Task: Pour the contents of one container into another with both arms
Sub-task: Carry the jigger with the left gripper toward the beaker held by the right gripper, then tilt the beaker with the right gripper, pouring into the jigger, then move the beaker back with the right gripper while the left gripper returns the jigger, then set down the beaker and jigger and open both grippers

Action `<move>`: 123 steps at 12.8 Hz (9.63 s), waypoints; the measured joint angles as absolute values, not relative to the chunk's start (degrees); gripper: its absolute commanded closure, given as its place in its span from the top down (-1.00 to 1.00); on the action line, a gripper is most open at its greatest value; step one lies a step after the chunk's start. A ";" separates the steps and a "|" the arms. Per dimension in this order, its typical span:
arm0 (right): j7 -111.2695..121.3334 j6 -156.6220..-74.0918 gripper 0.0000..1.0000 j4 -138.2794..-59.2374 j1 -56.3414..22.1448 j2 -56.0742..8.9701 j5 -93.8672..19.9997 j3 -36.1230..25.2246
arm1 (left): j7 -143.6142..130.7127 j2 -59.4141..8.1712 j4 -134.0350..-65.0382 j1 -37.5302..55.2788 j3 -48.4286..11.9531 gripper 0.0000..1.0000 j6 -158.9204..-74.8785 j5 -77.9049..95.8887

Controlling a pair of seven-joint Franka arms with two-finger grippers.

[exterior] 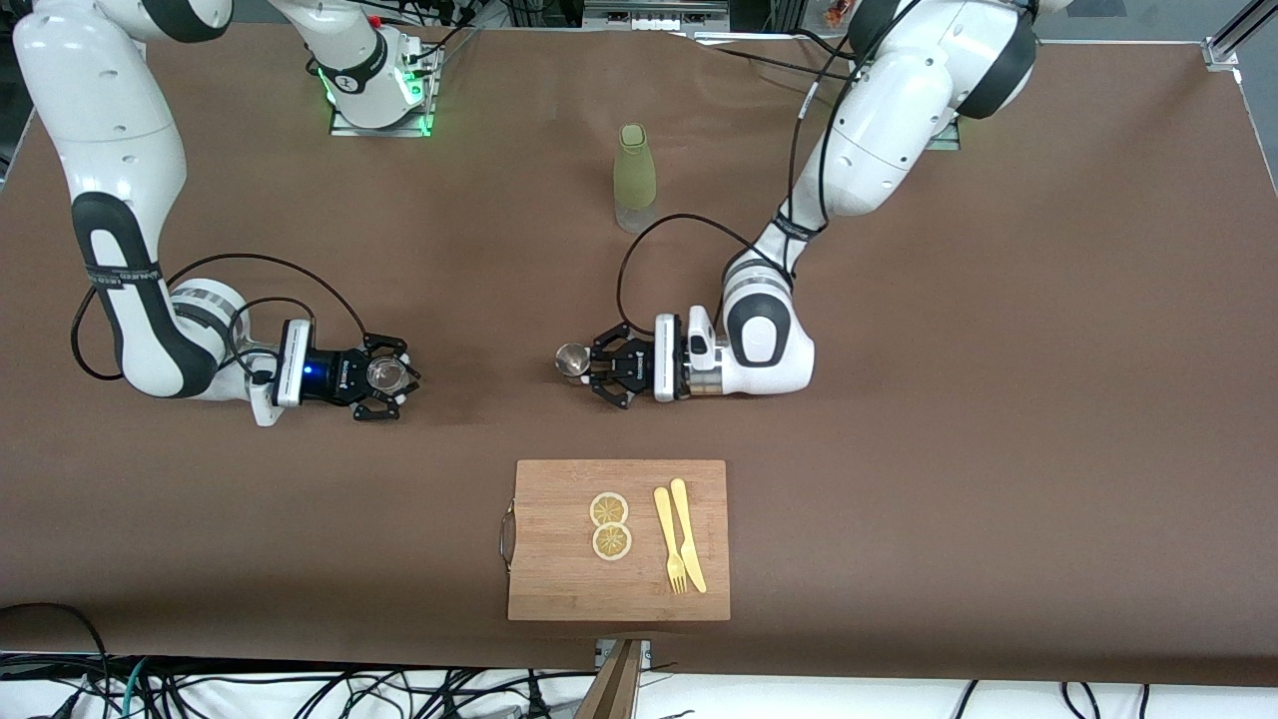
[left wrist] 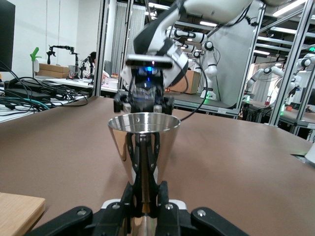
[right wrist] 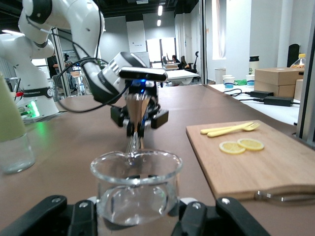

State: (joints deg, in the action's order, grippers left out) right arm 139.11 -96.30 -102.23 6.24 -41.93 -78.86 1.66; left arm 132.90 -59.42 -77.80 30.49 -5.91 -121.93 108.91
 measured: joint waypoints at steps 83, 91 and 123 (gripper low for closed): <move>121.58 -127.31 -0.76 -117.67 -3.04 -14.93 -78.34 14.14 | 132.36 -64.40 -68.67 35.66 -4.85 -1.00 -129.24 113.58; 120.75 -115.07 -0.74 -118.60 -1.14 -15.81 -80.34 -0.70 | 134.71 -61.15 -74.10 25.11 -4.23 -1.00 -117.09 103.49; 155.77 -96.74 0.99 -111.59 5.96 -46.22 -77.24 -12.86 | 158.28 -55.68 -91.83 -12.52 16.30 -0.81 -75.31 65.00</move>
